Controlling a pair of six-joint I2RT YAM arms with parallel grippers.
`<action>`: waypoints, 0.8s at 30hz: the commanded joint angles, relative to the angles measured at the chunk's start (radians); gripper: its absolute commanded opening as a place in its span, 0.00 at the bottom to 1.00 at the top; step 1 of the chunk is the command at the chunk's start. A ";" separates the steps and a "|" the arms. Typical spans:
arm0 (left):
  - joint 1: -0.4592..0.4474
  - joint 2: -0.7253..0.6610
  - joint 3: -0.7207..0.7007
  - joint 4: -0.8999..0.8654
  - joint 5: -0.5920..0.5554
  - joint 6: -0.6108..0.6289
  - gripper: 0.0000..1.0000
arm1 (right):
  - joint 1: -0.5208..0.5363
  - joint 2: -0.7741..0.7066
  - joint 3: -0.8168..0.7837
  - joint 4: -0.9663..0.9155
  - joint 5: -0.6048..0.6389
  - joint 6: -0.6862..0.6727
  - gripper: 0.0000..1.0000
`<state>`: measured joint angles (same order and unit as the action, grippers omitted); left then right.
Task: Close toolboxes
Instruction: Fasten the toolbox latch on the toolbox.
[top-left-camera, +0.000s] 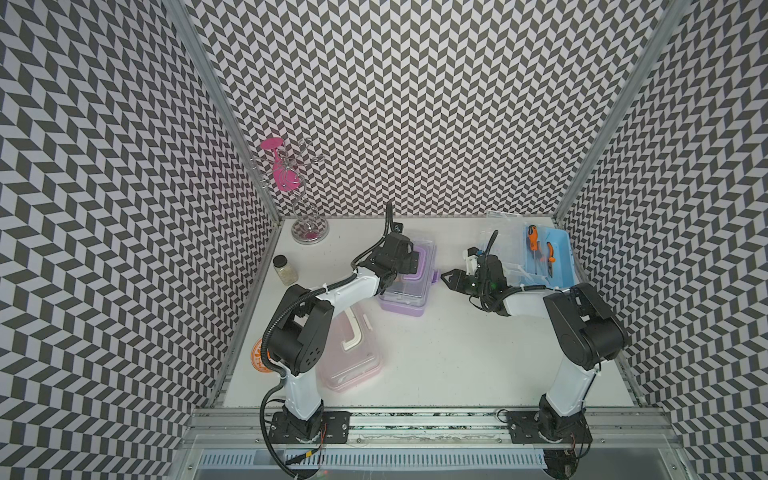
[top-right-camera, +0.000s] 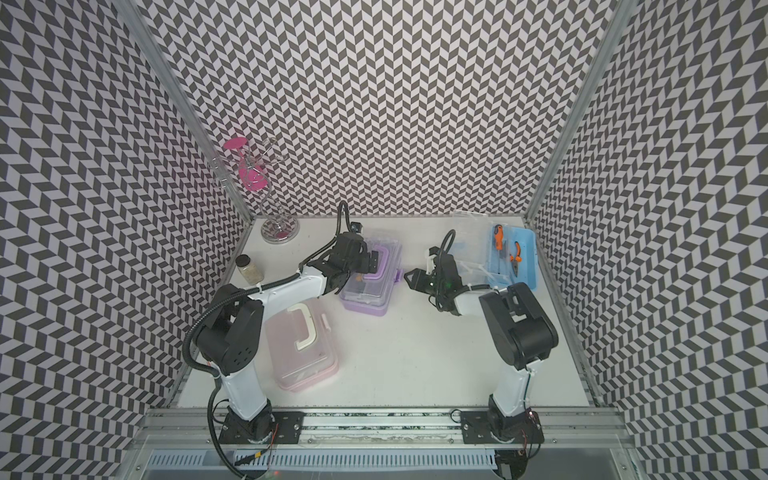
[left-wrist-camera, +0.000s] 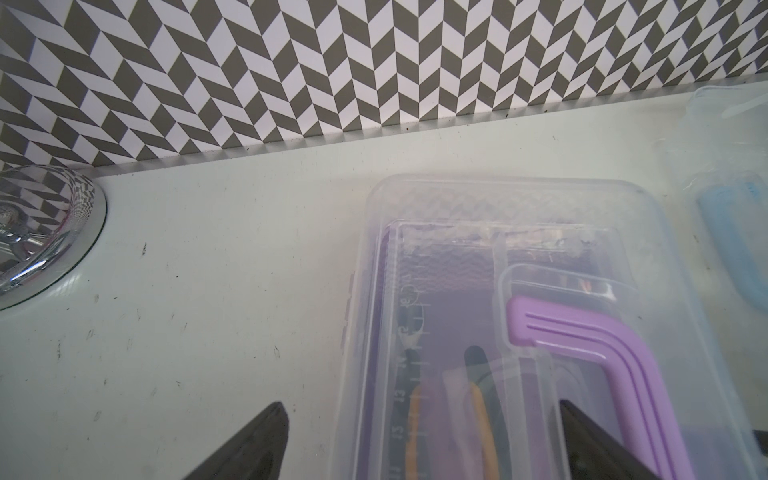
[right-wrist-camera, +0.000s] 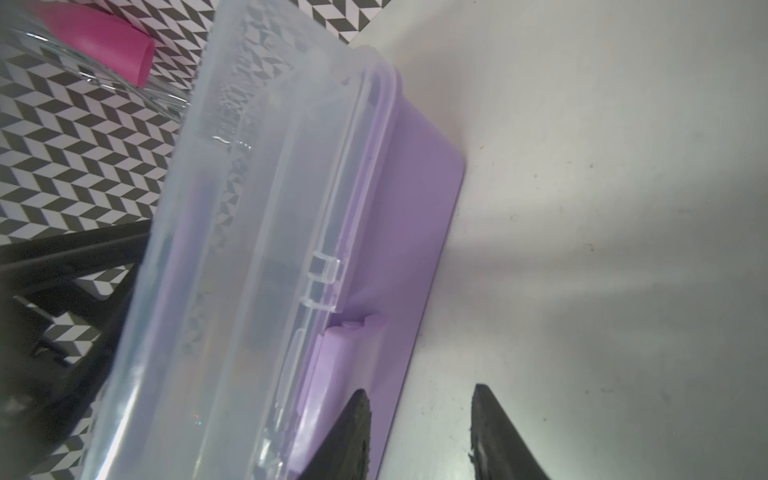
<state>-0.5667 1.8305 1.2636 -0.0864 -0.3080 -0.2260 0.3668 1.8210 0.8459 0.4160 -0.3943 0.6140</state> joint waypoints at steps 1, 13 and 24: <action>0.007 0.013 -0.021 -0.061 0.000 0.007 0.99 | 0.016 0.008 0.035 0.076 -0.050 0.003 0.40; 0.007 0.015 -0.014 -0.063 0.001 0.010 0.99 | 0.032 0.037 0.089 0.065 -0.085 0.003 0.40; 0.007 0.019 -0.012 -0.065 0.001 0.010 0.99 | 0.035 0.031 0.094 0.071 -0.087 0.007 0.40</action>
<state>-0.5667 1.8305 1.2636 -0.0864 -0.3073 -0.2256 0.3965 1.8538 0.9241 0.4423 -0.4706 0.6186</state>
